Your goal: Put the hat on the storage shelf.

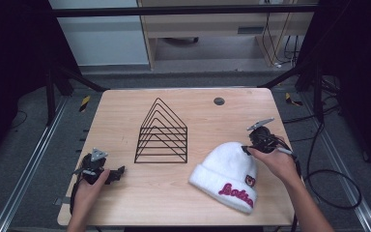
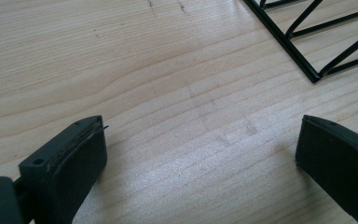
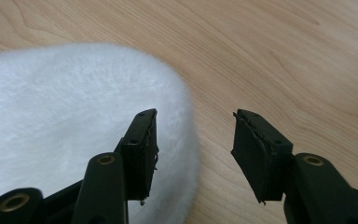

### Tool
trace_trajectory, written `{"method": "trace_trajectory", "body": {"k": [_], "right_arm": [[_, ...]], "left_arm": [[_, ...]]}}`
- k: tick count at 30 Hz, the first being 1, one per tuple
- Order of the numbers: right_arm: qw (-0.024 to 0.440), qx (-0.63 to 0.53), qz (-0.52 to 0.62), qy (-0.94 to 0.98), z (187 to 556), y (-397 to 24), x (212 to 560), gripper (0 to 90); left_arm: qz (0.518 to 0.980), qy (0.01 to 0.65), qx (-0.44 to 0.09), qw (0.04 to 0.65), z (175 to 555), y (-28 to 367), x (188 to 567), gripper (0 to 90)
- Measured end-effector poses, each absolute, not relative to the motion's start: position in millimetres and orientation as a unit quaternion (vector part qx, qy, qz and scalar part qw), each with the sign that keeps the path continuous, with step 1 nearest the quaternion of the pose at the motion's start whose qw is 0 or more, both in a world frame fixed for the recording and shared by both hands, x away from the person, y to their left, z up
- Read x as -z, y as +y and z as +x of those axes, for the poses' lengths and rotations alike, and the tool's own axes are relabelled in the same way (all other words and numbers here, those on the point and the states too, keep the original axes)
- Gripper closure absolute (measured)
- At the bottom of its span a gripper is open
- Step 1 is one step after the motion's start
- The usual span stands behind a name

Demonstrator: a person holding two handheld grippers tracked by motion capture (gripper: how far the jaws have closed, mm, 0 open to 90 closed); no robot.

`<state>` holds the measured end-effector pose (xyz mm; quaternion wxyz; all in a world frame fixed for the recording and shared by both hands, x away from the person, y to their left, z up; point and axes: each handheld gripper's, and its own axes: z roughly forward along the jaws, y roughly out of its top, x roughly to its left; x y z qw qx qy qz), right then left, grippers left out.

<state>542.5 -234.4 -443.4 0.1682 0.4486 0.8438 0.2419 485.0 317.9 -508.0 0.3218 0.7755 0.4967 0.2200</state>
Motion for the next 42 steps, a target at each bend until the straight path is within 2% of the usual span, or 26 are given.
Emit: {"method": "trace_trajectory", "body": {"k": [17, 34, 39, 41, 42], "right_arm": [[0.126, -0.238, 0.456, 0.848, 558, -220, 464, 40.9], [0.109, -0.222, 0.454, 0.856, 562, -212, 473, 52.3], [0.102, -0.221, 0.454, 0.857, 562, -211, 474, 58.3], [0.096, -0.223, 0.454, 0.857, 561, -210, 474, 65.1], [0.096, -0.223, 0.454, 0.857, 561, -210, 474, 65.1]], "left_arm": [[0.777, 0.495, -0.221, 0.321, 485, 318, 508, 1.2], [0.777, 0.495, -0.221, 0.321, 485, 318, 508, 1.2], [0.777, 0.495, -0.221, 0.321, 485, 318, 508, 1.2], [0.777, 0.495, -0.221, 0.321, 485, 318, 508, 1.2], [0.777, 0.495, -0.221, 0.321, 485, 318, 508, 1.2]]}}
